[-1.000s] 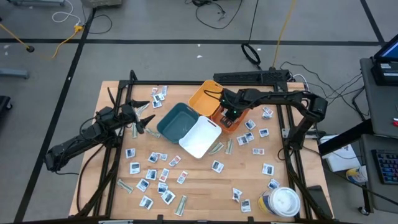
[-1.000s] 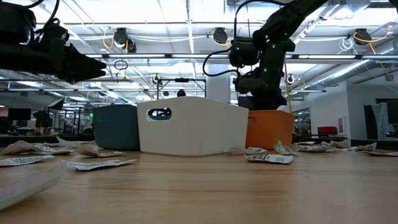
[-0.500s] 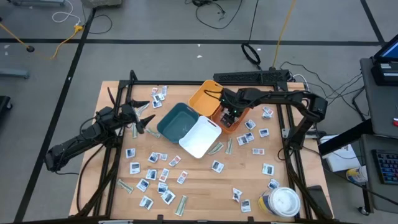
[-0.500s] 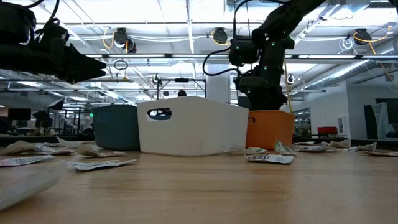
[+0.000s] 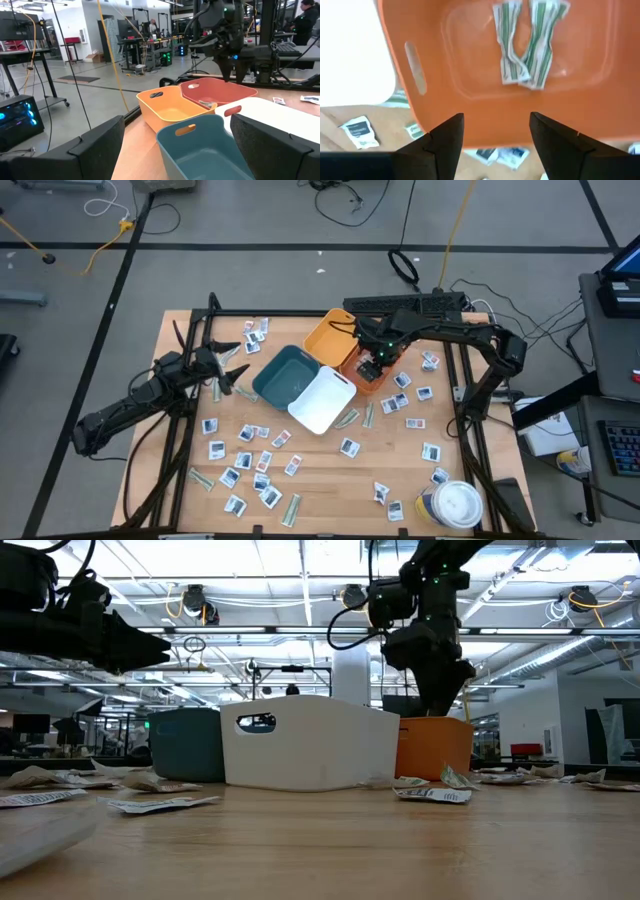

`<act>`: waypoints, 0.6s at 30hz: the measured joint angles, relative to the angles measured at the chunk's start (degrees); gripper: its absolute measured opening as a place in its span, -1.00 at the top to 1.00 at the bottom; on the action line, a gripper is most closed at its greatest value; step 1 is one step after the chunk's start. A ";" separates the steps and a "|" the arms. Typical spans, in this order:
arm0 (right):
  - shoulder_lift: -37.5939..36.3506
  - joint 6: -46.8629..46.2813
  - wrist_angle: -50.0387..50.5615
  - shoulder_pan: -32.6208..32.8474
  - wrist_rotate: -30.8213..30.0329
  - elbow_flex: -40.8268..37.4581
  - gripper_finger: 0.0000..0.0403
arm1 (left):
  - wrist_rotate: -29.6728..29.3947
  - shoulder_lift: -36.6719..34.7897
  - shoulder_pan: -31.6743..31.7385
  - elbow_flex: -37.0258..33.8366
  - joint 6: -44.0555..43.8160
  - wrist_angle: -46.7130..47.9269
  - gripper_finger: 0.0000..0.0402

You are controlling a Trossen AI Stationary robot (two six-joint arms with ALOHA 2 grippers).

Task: Pick & Place First Aid Supplies
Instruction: Put the green bandage pack into the orange bin

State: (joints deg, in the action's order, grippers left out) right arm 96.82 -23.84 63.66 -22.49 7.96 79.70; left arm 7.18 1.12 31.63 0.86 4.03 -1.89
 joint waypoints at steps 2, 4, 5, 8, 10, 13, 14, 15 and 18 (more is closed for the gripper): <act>-0.01 -2.16 1.70 0.64 0.73 0.68 -0.10 | 0.00 -0.01 -0.02 0.00 0.00 0.00 -0.83; 0.00 -5.27 2.88 1.44 1.37 1.28 -0.09 | 0.00 -0.02 -0.02 0.00 0.00 0.00 -0.83; -0.02 -7.31 3.08 1.96 1.41 1.47 -0.09 | 0.00 -0.02 0.00 0.00 0.00 0.00 -0.83; -0.02 -13.54 3.05 3.82 1.52 1.56 -0.07 | 0.00 -0.02 -0.02 0.00 0.00 0.00 -0.83; -0.02 -16.72 3.04 5.23 1.52 1.56 -0.07 | 0.00 0.00 -0.01 0.00 0.00 0.00 -0.83; -0.02 -20.79 2.94 7.62 0.60 1.56 -0.07 | 0.00 -0.01 0.00 0.00 0.00 0.00 -0.83; -0.02 -22.13 2.67 8.48 -0.25 1.56 -0.07 | 0.00 0.00 -0.01 0.00 0.00 0.00 -0.83; -0.02 -23.77 2.18 9.35 -0.65 1.56 -0.07 | 0.00 -0.02 -0.02 0.00 0.00 0.00 -0.83; -0.02 -27.78 0.71 11.62 -1.85 1.56 -0.07 | 0.00 -0.02 0.00 0.00 0.00 0.00 -0.83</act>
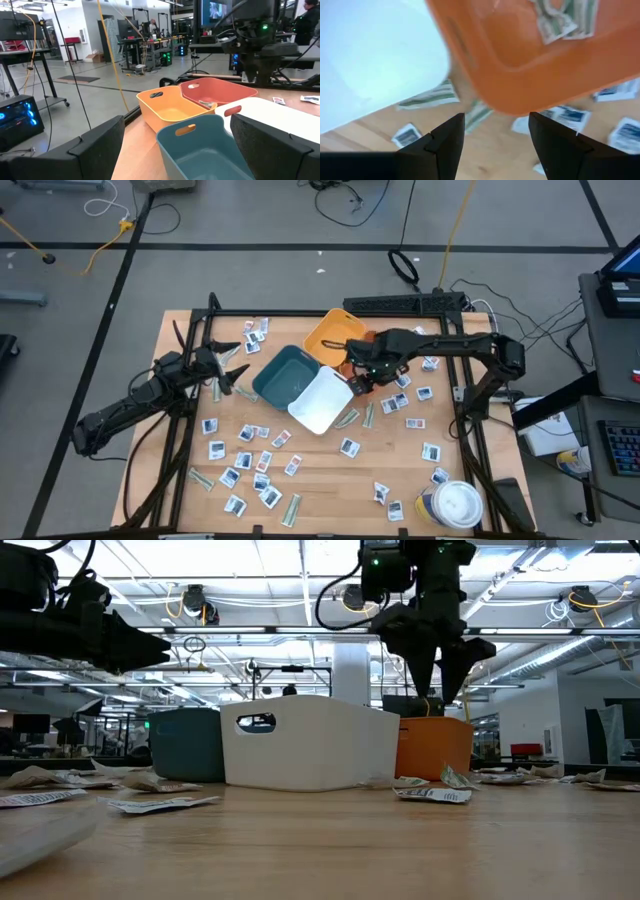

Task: Pick & Place First Aid Supplies
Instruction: Put the green bandage pack into the orange bin

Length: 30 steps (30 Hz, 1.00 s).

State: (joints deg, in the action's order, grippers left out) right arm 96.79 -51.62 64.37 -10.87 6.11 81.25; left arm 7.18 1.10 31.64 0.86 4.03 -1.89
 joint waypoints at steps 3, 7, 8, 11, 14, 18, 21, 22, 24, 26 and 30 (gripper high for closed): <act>0.00 -4.40 0.80 2.33 0.08 0.00 -0.07 | 0.00 0.02 -0.01 0.00 0.00 0.00 -0.83; -0.02 -6.23 3.05 5.57 -0.46 0.00 -0.07 | 0.00 0.00 -0.02 0.00 0.00 0.00 -0.83; -0.02 -6.30 3.11 6.35 -0.82 0.00 -0.07 | 0.00 0.02 -0.02 0.00 0.00 0.00 -0.83; -0.02 -9.38 2.65 8.60 -3.43 0.00 -0.07 | 0.00 0.01 -0.02 0.00 0.00 -0.02 -0.83; -0.02 -13.83 2.43 10.42 -6.01 -0.01 -0.07 | 0.00 0.02 -0.01 0.00 0.00 -0.01 -0.83; -0.09 -18.09 1.02 11.66 -6.28 -1.54 -0.07 | 0.00 0.00 0.00 0.00 0.00 0.00 -0.83; -0.09 -20.42 -0.13 12.76 -6.13 -3.64 -0.07 | 0.00 0.02 0.00 0.00 0.00 0.00 -0.83; -0.09 -20.93 -0.85 13.08 -6.12 -4.38 -0.07 | 0.00 0.02 -0.01 0.00 0.00 0.00 -0.83; -0.09 -21.20 -2.72 13.81 -6.10 -5.88 -0.07 | 0.00 0.01 -0.02 0.00 0.00 0.00 -0.83; -0.09 -21.22 -5.07 14.50 -6.08 -7.18 -0.06 | 0.00 0.02 -0.02 0.00 0.00 0.00 -0.83; -0.09 -21.24 -11.77 15.60 -6.08 -9.95 -0.06 | 0.00 0.01 0.00 0.00 0.00 0.00 -0.83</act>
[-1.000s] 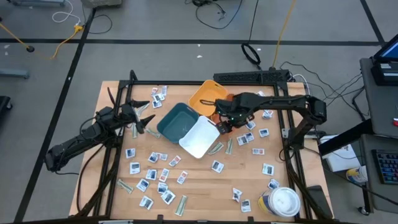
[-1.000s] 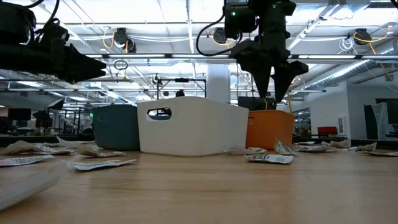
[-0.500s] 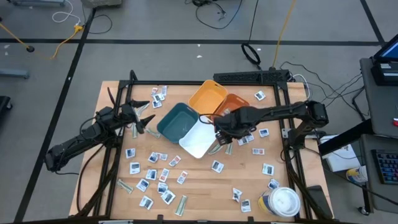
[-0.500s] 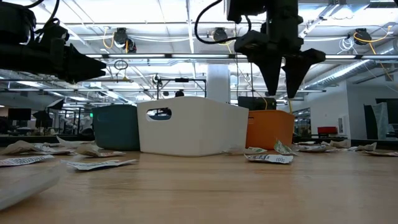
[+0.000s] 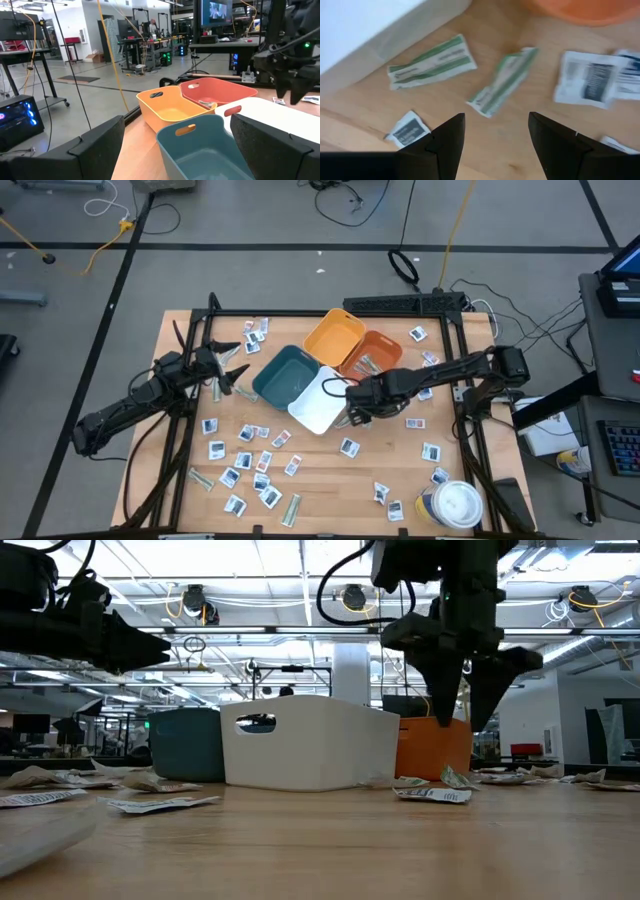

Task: Pick & Place First Aid Supplies
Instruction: Put the green bandage pack into the orange bin

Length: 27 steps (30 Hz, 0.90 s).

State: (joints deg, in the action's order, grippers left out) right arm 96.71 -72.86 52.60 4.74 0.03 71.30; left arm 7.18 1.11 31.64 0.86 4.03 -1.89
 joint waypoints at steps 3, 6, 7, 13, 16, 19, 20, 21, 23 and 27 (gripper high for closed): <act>0.01 -0.21 -4.29 0.32 -0.02 -1.84 -0.05 | 0.00 0.01 -0.01 0.00 0.00 -0.01 -0.83; 2.15 -0.98 -6.48 0.29 -0.04 -3.11 -0.05 | 0.00 0.00 0.00 0.00 0.00 0.00 -0.83; 2.74 -1.06 -6.39 0.26 0.04 -3.68 -0.05 | 0.00 0.01 -0.02 0.00 0.00 0.00 -0.83; 6.12 -0.11 -7.92 0.26 0.09 -5.06 -0.05 | 0.00 -0.01 0.00 0.00 0.00 0.00 -0.83; 6.43 0.87 -9.29 0.26 0.11 -5.04 -0.05 | 0.00 0.00 -0.02 0.00 0.00 -0.01 -0.83; 6.51 1.13 -10.33 0.26 0.07 -5.04 -0.05 | 0.00 0.01 -0.02 0.00 0.00 0.04 -0.83; 6.51 1.01 -10.41 0.26 0.07 -5.04 -0.05 | 0.00 0.00 -0.02 0.01 0.00 0.04 -0.83; 6.51 0.92 -10.42 0.26 0.05 -5.04 -0.04 | 0.00 -0.01 -0.01 0.00 0.00 0.04 -0.83; 6.51 0.92 -10.27 0.26 0.04 -5.04 0.02 | 0.00 0.01 -0.02 0.00 0.00 0.04 -0.83; 6.51 0.23 -10.58 0.27 0.07 -6.33 0.27 | 0.00 0.01 -0.01 0.02 0.00 0.04 -0.83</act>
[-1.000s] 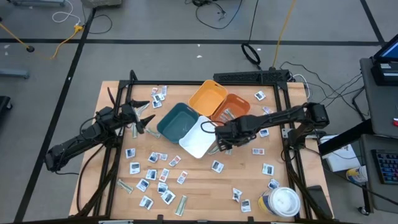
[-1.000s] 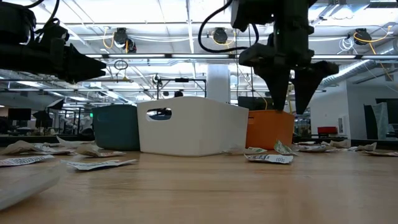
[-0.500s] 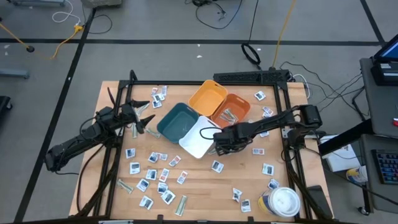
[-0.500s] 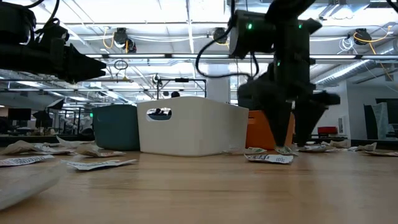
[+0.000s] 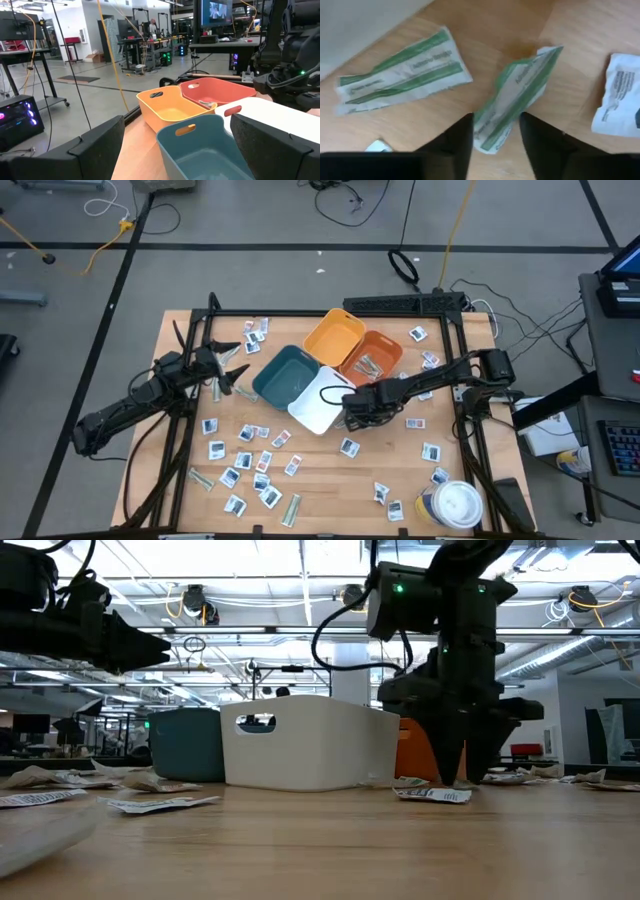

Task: Pick & Place First Aid Supplies
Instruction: Put the green bandage pack into the orange bin

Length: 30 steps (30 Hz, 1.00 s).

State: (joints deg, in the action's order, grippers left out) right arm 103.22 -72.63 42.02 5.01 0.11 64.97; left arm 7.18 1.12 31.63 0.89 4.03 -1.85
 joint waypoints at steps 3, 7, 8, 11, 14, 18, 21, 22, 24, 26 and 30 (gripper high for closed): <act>-0.22 -0.15 -0.57 0.50 0.15 -1.63 0.54 | 0.00 0.00 0.00 0.00 0.00 0.02 -0.83; -0.25 -0.19 -0.92 1.74 0.36 -3.62 0.91 | 0.00 0.00 -0.01 0.00 0.00 0.02 -0.83; -0.25 -0.20 -1.04 2.06 0.35 -3.89 0.95 | 0.00 0.00 0.00 0.00 0.00 0.02 -0.83; -0.38 -0.23 -0.77 2.66 0.48 -3.75 0.95 | 0.00 -0.01 0.00 0.00 0.00 0.02 -0.83; -1.44 0.91 0.62 2.79 1.50 -2.93 0.98 | 0.00 -0.02 0.01 0.00 0.00 0.02 -0.83; -3.56 5.52 5.23 2.94 2.78 -0.73 0.98 | 0.00 -0.01 0.01 0.00 0.00 0.02 -0.83; -5.74 10.42 9.96 2.26 3.02 1.69 0.99 | 0.00 -0.01 0.00 0.00 0.00 0.02 -0.83; -6.16 12.35 12.00 1.93 3.18 2.46 0.99 | 0.00 -0.01 0.00 0.00 0.00 0.02 -0.83; -7.08 16.67 15.47 1.36 3.21 4.28 0.99 | 0.00 0.00 0.01 0.00 0.00 0.00 -0.83; -7.91 21.51 18.01 0.61 3.18 6.69 0.99 | 0.00 -0.01 -0.01 0.00 0.00 0.00 -0.83; -8.70 32.00 22.26 -0.60 3.42 10.69 1.00 | 0.00 -0.02 -0.01 0.00 0.00 0.00 -0.83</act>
State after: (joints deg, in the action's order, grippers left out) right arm 94.52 -40.63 64.28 4.41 3.52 75.66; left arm 7.18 1.10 31.62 0.89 4.03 -1.85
